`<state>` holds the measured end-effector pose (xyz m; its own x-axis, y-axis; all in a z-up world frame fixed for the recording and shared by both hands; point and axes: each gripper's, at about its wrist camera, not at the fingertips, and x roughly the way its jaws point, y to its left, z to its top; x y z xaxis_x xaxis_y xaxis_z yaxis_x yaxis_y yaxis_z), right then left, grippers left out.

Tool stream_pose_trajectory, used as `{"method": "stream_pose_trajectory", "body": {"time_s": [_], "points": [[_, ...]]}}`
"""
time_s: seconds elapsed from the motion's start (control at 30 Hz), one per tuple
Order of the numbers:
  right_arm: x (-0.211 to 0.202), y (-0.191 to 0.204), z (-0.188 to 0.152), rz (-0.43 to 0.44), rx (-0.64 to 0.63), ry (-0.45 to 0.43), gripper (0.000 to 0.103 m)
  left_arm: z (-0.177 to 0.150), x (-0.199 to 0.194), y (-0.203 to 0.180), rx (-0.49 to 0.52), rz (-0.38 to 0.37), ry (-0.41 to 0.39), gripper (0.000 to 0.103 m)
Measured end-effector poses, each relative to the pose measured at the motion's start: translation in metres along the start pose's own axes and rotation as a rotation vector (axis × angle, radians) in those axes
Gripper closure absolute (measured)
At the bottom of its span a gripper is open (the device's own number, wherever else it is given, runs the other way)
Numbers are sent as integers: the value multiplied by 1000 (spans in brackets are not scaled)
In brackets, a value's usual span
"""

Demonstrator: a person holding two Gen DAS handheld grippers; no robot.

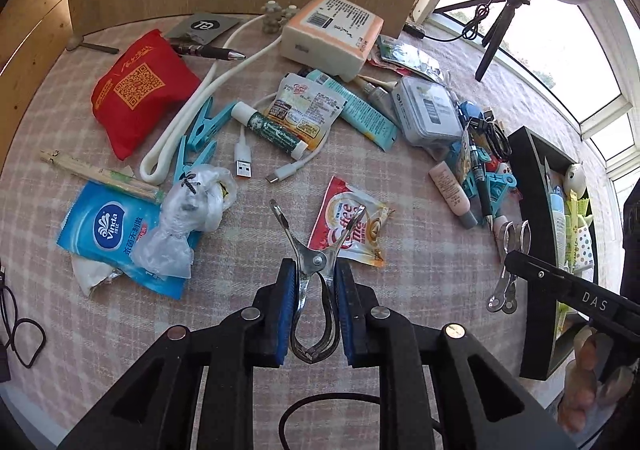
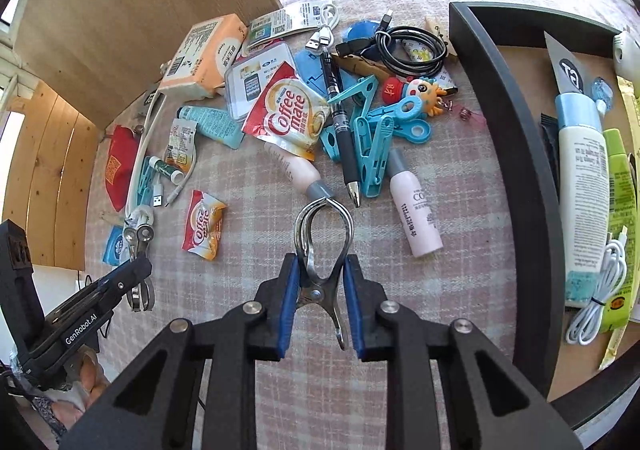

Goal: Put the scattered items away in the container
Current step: 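Grasp a metal clip with the left gripper while the right gripper grasps another metal clip, then carry both metal clips over the tray and open both grippers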

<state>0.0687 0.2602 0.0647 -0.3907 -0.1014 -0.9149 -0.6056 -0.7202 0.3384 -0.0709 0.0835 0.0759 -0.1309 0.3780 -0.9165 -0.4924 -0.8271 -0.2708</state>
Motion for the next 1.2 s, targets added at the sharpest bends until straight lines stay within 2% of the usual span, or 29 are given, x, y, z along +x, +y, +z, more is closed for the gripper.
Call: {"method": "stream_pose_trajectory", "body": {"time_s": [0.23, 0.43, 0.77, 1.03, 1.07, 1.13, 1.17, 1.2], "points": [[-39, -37, 24, -35, 41, -70, 81, 23, -2, -69, 75, -99, -17, 85], [-71, -80, 19, -112, 74, -108, 81, 21, -7, -147, 165, -203, 3, 85], [-117, -166, -8, -236, 165, -126, 81, -21, 3, -279, 354, -344, 111, 84], [-133, -197, -18, -271, 225, -152, 81, -47, 4, -333, 457, -385, 132, 84], [-134, -199, -18, -267, 226, -160, 81, -49, 3, -337, 463, -406, 132, 83], [-136, -205, -17, -289, 239, -176, 76, -50, 3, -342, 485, -382, 126, 73], [-137, -209, -16, -319, 251, -175, 71, -49, 4, -341, 486, -373, 124, 59], [-138, -213, -16, -334, 263, -182, 62, -48, 3, -338, 479, -377, 115, 49]]}}
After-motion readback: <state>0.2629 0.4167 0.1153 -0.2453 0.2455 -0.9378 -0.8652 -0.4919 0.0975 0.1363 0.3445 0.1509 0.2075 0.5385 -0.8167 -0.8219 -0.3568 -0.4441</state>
